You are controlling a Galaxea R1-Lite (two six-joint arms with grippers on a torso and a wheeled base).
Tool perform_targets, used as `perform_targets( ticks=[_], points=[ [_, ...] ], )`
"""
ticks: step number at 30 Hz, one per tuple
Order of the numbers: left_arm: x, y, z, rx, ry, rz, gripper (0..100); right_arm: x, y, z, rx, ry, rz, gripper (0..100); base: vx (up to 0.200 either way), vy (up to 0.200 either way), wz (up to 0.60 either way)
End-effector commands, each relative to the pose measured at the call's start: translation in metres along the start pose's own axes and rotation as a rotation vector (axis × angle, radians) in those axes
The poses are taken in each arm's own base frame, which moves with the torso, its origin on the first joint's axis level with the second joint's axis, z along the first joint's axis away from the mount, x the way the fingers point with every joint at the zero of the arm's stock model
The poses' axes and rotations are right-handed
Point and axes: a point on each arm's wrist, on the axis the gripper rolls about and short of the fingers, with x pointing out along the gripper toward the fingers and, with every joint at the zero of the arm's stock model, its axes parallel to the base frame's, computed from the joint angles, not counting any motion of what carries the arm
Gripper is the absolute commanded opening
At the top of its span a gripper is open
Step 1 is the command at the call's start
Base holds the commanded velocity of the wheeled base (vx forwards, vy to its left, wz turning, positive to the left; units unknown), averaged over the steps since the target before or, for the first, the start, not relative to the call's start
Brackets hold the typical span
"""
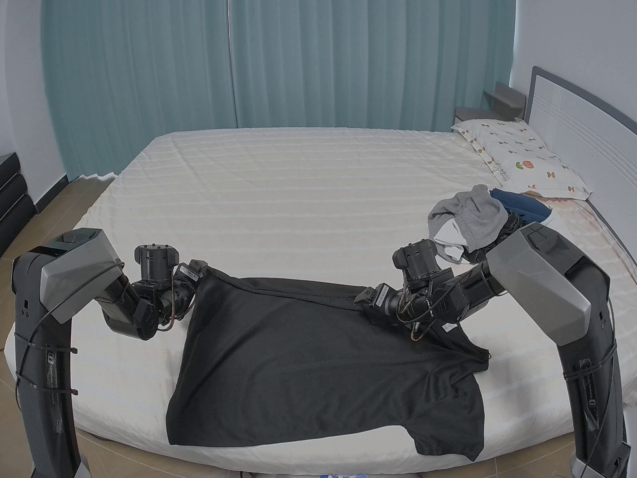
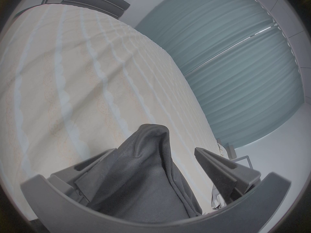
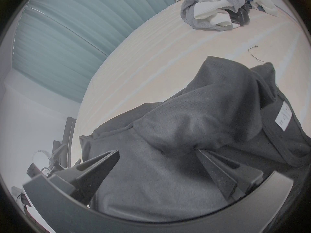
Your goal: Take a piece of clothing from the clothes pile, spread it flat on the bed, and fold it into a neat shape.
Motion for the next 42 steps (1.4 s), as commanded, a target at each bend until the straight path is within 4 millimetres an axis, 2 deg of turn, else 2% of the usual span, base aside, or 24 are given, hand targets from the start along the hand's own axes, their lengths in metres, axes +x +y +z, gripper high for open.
perform_targets(
  ticks=[1,2,8,13,14,20,22,24,26,34,38,42],
  points=[
    [0.001,0.001,-0.001,0.001,0.002,0.003,100,0.022,-0.005,-0.001,0.001,-0.033,-0.021,100,0.0,0.0,0.0],
    [0.001,0.001,-0.001,0.001,0.002,0.003,100,0.023,-0.004,0.001,0.002,-0.044,-0.02,100,0.0,0.0,0.0],
    [0.002,0.002,-0.001,0.001,0.002,0.005,100,0.042,-0.001,0.055,0.021,-0.366,-0.031,100,0.0,0.0,0.0],
    [0.003,0.002,0.0,0.0,-0.002,0.004,100,0.027,0.017,0.097,-0.021,-0.58,0.108,100,0.0,0.0,0.0],
    [0.003,0.002,0.0,0.0,-0.002,0.004,100,0.03,0.015,0.099,-0.028,-0.595,0.111,100,0.0,0.0,0.0],
    [0.004,0.004,-0.001,0.0,-0.001,0.008,100,0.062,-0.013,0.081,-0.07,-0.568,0.044,100,0.0,0.0,0.0],
    [0.004,0.004,-0.001,0.0,-0.001,0.008,100,0.062,-0.014,0.081,-0.076,-0.572,0.041,100,0.0,0.0,0.0],
    [0.004,0.004,-0.001,0.003,-0.001,0.008,100,0.057,-0.016,0.089,-0.079,-0.584,0.035,100,0.0,0.0,0.0],
    [0.004,0.004,-0.001,0.008,0.001,0.009,100,0.043,-0.015,0.1,-0.102,-0.607,0.025,100,0.0,0.0,0.0],
    [0.004,0.003,0.0,0.008,-0.001,0.006,100,0.001,-0.037,0.132,-0.124,-0.646,-0.015,100,0.0,0.0,0.0],
    [0.004,0.003,0.0,0.008,-0.001,0.006,100,-0.013,-0.056,0.134,-0.15,-0.616,-0.03,100,0.0,0.0,0.0],
    [0.004,0.003,0.0,0.008,-0.001,0.006,100,-0.025,-0.081,0.122,-0.198,-0.529,0.01,100,0.0,0.0,0.0]
  ],
)
